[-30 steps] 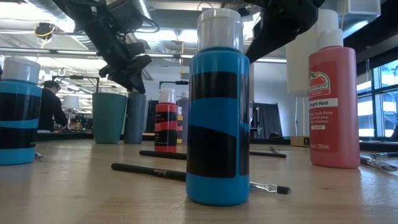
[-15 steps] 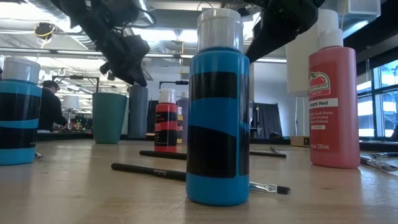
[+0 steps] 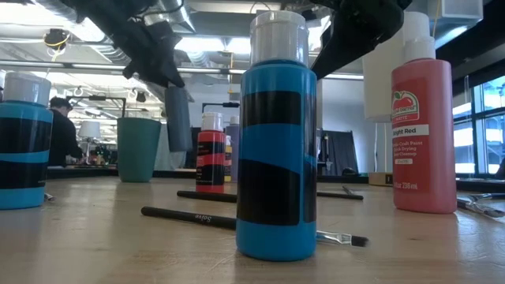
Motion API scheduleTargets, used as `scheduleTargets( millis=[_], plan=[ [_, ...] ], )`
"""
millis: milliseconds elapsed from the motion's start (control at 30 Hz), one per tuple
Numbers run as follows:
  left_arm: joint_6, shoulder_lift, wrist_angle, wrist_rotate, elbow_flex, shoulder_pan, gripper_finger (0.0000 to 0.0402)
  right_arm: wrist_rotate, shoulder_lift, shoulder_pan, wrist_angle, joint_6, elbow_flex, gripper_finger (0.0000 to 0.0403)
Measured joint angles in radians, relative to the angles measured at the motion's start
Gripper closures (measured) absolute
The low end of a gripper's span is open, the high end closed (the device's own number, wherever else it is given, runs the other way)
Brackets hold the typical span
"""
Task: Pick & Place Paint Supplies
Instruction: Put the gray paint bottle into the transparent bin
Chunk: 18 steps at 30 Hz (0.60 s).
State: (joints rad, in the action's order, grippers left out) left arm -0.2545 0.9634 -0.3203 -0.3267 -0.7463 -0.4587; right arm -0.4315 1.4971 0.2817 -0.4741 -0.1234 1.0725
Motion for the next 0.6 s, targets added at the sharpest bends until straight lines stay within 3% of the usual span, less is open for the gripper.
scheduleTargets(
  millis=[233,467,600],
  plan=[
    [0.035,-0.028,-0.122,-0.001,-0.136,0.000,0.0285,0.000,0.000,0.000,0.003,0.000,0.000,0.0119],
    [0.079,0.018,-0.244,-0.022,-0.330,0.000,0.0285,-0.001,0.000,0.000,0.005,0.000,0.000,0.0119],
    [0.085,0.064,-0.240,0.019,-0.405,0.000,0.0285,-0.001,0.000,0.000,0.005,0.000,0.000,0.0119]
  ],
)
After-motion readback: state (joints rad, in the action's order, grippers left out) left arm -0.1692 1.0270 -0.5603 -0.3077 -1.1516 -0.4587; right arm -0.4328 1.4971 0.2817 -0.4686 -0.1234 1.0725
